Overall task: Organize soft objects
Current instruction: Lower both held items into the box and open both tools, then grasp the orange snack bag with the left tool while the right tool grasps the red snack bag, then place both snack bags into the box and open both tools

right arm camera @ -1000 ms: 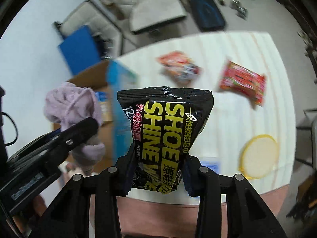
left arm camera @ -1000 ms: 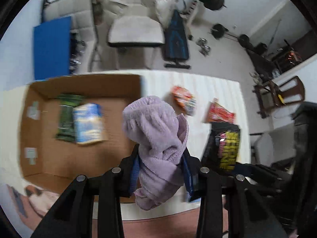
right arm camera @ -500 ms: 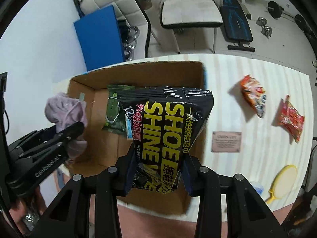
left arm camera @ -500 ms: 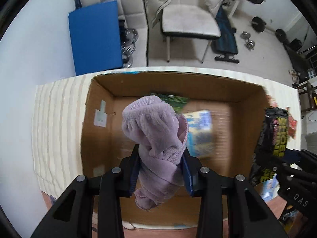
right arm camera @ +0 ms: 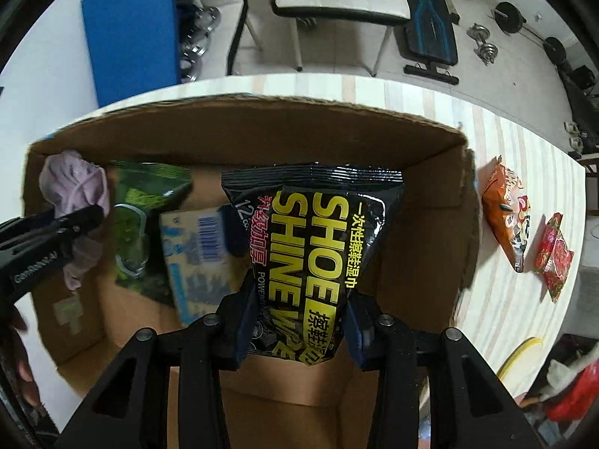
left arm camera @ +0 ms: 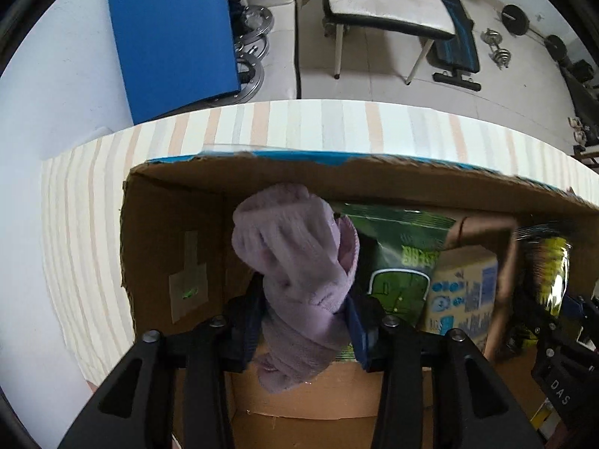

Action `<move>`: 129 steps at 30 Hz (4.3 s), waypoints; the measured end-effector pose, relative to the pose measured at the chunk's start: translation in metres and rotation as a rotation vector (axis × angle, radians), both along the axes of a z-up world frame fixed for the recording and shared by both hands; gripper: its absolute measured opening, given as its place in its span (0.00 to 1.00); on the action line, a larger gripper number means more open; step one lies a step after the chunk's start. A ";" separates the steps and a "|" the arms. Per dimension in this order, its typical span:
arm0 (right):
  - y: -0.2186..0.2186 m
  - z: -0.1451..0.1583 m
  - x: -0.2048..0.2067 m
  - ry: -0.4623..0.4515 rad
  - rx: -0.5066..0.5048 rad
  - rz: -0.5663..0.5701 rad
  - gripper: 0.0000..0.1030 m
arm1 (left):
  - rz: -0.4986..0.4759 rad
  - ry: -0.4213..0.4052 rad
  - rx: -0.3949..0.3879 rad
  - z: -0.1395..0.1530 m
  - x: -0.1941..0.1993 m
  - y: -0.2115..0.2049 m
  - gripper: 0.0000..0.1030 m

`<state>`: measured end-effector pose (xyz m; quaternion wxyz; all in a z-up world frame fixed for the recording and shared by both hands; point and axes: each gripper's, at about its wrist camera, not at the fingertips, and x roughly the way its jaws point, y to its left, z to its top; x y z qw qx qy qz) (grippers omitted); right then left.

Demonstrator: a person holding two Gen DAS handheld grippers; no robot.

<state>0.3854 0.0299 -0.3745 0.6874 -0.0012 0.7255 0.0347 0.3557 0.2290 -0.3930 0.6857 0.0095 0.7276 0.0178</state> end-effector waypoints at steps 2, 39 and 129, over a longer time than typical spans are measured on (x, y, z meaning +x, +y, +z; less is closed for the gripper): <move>-0.001 -0.001 0.002 -0.004 -0.009 -0.003 0.52 | 0.007 -0.005 -0.010 0.005 0.000 0.000 0.42; -0.177 0.127 -0.102 -0.211 0.068 -0.105 1.00 | -0.086 -0.261 -0.269 0.145 -0.074 -0.196 0.96; 0.046 0.007 -0.073 0.086 0.421 -0.168 0.46 | -0.016 0.026 -0.044 0.053 -0.103 0.026 0.46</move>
